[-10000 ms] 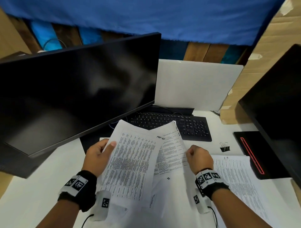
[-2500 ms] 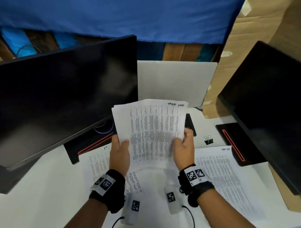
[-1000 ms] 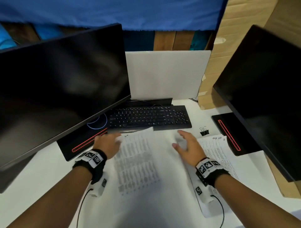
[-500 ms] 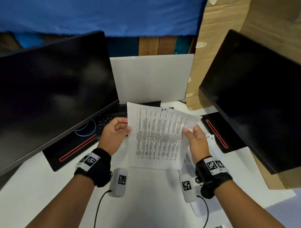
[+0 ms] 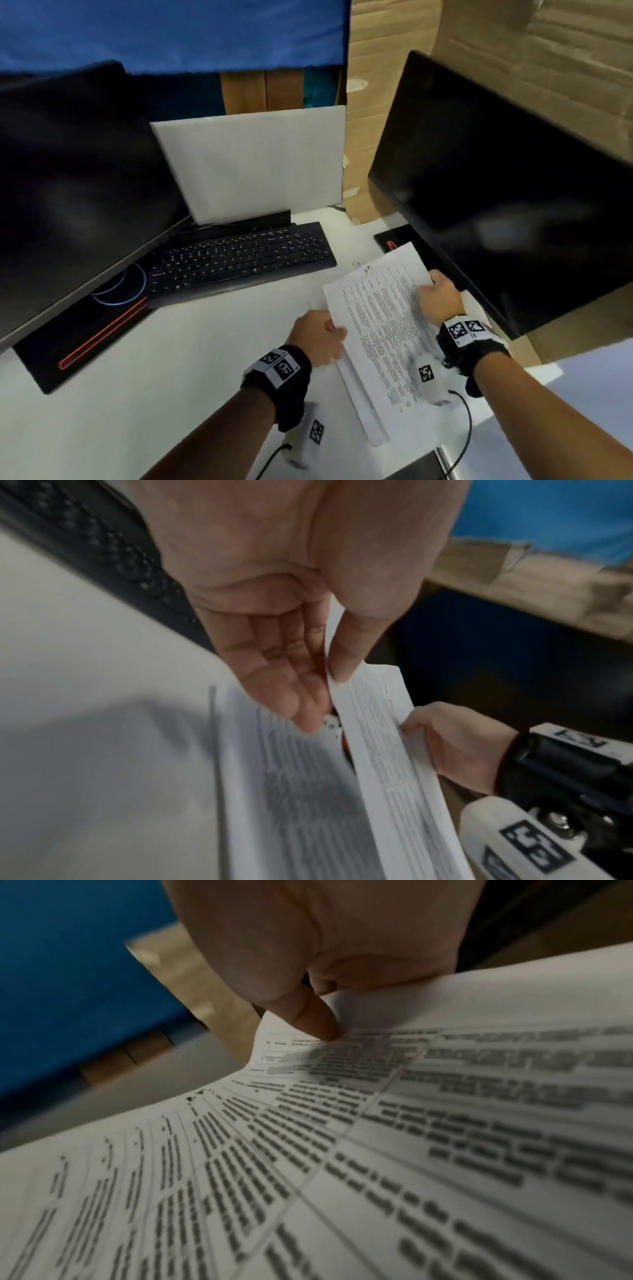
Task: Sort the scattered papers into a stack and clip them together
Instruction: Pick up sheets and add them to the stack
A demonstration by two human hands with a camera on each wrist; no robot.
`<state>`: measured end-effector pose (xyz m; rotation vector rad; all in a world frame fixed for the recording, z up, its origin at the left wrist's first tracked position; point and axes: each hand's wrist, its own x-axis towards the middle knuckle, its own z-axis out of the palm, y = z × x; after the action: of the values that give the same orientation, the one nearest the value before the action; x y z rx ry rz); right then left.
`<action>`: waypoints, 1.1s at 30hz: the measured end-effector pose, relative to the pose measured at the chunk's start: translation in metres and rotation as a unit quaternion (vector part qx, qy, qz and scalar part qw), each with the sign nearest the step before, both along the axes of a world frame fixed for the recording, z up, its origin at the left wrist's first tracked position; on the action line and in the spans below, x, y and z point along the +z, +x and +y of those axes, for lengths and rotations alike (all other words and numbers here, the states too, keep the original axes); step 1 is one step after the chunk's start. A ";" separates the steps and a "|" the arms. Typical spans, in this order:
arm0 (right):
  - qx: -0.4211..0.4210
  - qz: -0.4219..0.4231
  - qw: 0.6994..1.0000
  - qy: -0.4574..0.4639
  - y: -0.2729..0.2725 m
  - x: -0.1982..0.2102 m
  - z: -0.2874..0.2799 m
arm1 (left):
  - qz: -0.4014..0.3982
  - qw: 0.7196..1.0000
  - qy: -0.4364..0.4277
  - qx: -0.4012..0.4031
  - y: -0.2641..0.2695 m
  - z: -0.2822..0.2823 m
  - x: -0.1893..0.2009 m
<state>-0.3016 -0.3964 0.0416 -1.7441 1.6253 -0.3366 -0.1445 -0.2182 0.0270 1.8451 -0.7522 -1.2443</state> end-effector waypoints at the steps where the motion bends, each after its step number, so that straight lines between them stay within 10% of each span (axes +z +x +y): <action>1: 0.009 0.032 0.999 0.012 -0.004 -0.012 -0.003 | -0.012 0.999 0.031 -0.014 -0.003 -0.001 -0.010; 11: 0.023 0.041 0.991 0.122 -0.017 -0.080 -0.017 | -0.109 0.985 0.126 0.040 0.044 -0.030 -0.070; 25: 0.001 0.055 0.996 0.077 -0.008 -0.086 -0.020 | -0.251 0.942 0.166 -0.149 0.032 -0.081 -0.069; 33: -0.019 -0.014 1.000 0.010 -0.015 -0.079 -0.021 | -0.230 0.968 0.013 -0.098 0.031 -0.068 -0.050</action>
<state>-0.3163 -0.4179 -0.0371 -1.6874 1.6375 -0.3604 -0.1135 -0.2863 -0.0226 2.1517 -1.1968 -0.9493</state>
